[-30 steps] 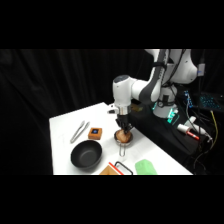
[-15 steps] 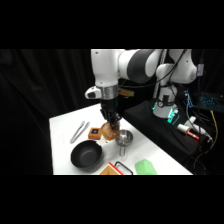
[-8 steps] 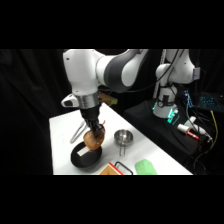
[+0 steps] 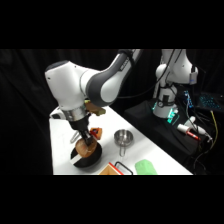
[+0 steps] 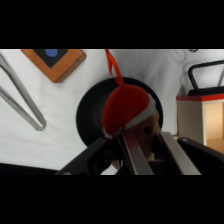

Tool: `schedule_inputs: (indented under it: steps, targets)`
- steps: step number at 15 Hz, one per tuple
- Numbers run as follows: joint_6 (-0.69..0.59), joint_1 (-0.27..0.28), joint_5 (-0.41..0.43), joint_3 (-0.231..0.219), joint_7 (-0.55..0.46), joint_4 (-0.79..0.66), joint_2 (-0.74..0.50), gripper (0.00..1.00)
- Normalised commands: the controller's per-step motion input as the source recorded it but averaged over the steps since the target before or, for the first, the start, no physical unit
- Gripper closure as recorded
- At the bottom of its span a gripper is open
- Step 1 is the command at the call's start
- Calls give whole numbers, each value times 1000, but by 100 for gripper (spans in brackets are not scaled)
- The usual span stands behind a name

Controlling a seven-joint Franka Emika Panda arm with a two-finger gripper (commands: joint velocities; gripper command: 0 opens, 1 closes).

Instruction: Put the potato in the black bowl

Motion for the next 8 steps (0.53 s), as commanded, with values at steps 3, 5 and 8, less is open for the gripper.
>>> schedule_inputs:
  steps: [3,5,8]
  targets:
    - [-175,-9,-139,-32,29,326,191,21]
    - [-169,-8,-148,-29,47,253,98,7]
    - [-240,-3,-142,-13,64,222,-9,0]
